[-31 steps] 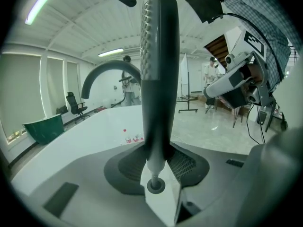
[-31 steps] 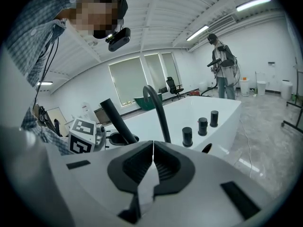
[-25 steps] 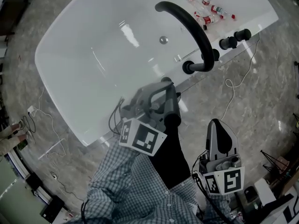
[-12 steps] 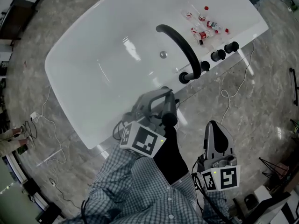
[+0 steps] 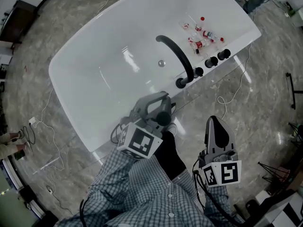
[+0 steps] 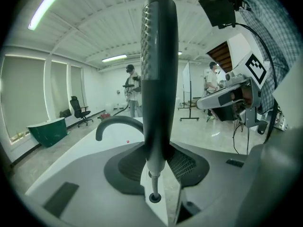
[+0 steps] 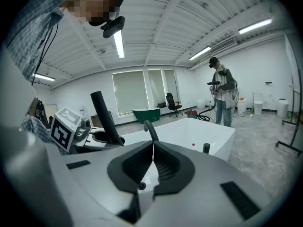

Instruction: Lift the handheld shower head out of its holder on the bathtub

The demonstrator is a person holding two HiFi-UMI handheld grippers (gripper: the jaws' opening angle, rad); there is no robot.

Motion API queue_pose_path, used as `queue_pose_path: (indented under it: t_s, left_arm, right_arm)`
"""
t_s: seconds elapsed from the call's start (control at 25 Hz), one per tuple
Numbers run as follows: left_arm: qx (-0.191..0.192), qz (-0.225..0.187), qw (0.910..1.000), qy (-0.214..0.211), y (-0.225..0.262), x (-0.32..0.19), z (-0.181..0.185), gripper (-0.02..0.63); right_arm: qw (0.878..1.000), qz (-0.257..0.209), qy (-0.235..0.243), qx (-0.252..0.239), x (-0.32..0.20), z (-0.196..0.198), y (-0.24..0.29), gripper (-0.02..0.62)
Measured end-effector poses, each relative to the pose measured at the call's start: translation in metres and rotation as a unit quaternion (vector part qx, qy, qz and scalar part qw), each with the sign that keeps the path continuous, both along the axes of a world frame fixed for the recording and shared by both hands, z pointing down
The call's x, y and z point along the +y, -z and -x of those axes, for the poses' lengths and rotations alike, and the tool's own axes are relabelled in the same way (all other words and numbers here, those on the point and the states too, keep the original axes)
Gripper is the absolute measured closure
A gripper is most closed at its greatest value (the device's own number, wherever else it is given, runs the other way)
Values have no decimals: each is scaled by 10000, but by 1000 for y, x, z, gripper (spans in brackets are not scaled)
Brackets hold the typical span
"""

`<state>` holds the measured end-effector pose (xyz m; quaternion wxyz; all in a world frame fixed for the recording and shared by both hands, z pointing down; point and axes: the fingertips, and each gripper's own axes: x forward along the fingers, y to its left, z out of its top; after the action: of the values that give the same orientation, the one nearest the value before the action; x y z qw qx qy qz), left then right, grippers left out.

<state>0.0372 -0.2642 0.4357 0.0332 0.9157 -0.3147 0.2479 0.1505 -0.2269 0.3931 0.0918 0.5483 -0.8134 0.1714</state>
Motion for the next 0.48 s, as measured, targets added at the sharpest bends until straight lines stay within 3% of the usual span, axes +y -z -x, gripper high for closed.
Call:
queue_pose_path:
  t_s: [0.48]
  left_arm:
    - [211, 15, 9994, 276, 56, 21, 20, 465]
  right_arm:
    - [9986, -398, 208, 261, 2, 12, 51, 578]
